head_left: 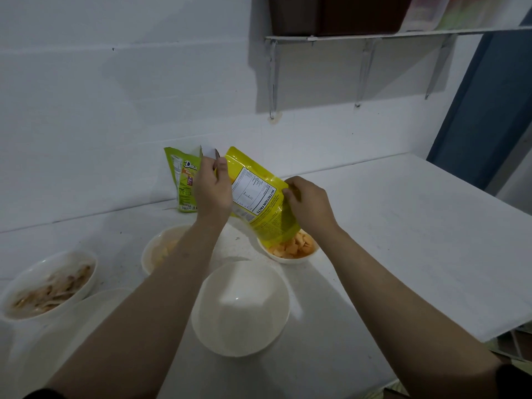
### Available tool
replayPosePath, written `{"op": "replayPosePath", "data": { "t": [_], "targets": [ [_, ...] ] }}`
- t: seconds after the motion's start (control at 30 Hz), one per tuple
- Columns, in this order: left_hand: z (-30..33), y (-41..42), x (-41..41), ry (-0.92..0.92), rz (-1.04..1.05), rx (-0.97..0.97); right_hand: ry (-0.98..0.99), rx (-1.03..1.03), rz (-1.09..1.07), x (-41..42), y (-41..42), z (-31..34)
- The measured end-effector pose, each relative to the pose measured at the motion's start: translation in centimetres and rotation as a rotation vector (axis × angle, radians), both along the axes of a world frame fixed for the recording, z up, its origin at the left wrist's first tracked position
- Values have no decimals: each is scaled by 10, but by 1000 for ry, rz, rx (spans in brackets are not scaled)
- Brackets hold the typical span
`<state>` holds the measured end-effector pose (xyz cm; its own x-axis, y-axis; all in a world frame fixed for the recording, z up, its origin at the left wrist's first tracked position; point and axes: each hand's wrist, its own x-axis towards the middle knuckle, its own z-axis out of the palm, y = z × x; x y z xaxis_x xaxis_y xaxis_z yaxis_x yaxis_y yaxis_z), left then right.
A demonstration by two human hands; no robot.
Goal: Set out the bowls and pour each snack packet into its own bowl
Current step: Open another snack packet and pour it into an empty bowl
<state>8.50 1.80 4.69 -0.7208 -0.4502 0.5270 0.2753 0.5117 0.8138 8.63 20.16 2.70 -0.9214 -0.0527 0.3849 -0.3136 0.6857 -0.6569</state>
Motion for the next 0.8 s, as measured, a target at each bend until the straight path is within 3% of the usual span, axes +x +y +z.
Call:
{"op": "replayPosePath", "data": {
  "t": [0.6,0.8],
  "targets": [
    [-11,6,4,89,45,-71,47,-200,88,-15,-19,15],
    [-46,15,6,23,0,89,64,-219,67,-17,-7,9]
  ]
}}
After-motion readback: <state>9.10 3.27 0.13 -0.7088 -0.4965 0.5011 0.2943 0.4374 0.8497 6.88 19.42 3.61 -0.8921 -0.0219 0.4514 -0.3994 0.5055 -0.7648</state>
